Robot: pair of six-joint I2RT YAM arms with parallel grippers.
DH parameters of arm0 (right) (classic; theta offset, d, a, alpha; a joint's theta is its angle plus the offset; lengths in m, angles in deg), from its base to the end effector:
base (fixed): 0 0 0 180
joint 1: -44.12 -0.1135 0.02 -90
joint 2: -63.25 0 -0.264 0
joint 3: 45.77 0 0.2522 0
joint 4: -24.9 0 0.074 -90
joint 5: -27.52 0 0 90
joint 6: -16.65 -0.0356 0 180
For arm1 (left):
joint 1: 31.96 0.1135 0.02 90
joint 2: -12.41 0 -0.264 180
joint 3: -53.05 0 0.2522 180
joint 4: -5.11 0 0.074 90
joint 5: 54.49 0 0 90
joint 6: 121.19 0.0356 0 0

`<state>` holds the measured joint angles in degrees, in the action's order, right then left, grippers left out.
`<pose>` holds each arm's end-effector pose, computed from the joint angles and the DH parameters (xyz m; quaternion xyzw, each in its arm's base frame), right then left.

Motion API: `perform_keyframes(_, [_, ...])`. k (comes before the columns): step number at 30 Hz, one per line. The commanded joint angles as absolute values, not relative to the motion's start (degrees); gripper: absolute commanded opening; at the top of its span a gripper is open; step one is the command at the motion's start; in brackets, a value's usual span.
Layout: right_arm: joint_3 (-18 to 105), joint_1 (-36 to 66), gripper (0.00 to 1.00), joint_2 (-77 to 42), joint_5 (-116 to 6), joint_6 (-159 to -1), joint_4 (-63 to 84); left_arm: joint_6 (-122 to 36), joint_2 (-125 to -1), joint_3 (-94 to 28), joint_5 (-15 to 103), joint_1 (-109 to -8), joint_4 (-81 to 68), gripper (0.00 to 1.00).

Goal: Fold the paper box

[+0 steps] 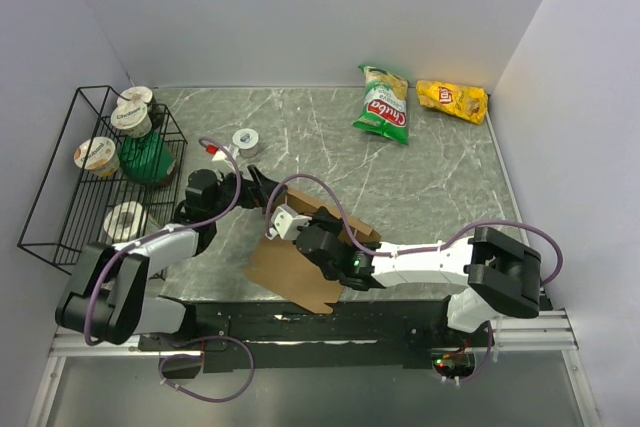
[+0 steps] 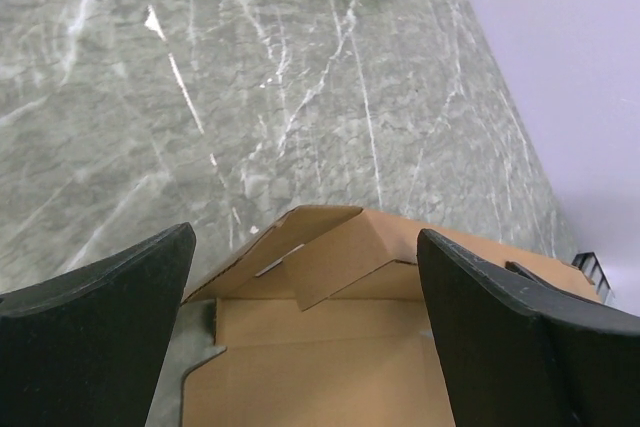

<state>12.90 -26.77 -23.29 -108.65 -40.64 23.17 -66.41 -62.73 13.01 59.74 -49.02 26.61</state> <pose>0.1267 0.2871 0.2104 -0.5028 0.6467 -0.1689 0.5481 0.2463 -0.0909 0.1986 0.0069 0.7792 -0.4144 0.4701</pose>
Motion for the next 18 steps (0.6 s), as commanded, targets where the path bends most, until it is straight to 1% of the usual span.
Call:
perform_keyframes(1, [10.6, -27.7, 0.0, -27.0, -103.0, -46.1, 11.8, -67.0, -64.9, 10.7, 63.4, -48.9, 33.0, 0.99])
perform_keyframes(4, [11.1, -27.7, 0.0, -27.7, -103.2, -46.3, 11.9, -66.8, -66.2, 11.0, 64.2, -48.9, 33.2, 0.97])
perform_keyframes(5, [11.3, -27.7, 0.0, -27.9, -103.5, -46.7, 12.0, -66.4, -66.3, 11.5, 64.2, -48.8, 33.2, 0.93])
perform_keyframes(7, [12.0, -27.8, 0.0, -28.8, -104.2, -47.2, 11.9, -66.3, -66.5, 12.5, 63.9, -48.8, 33.6, 0.9])
perform_keyframes(11, [13.2, -27.6, 0.0, -29.9, -105.2, -49.7, 11.8, -66.6, -67.0, 15.0, 63.3, -48.8, 35.1, 0.79])
perform_keyframes(18, [15.4, -27.7, 0.0, -32.9, -107.7, -52.7, 11.4, -66.5, -67.7, 16.7, 62.8, -49.0, 35.9, 0.78])
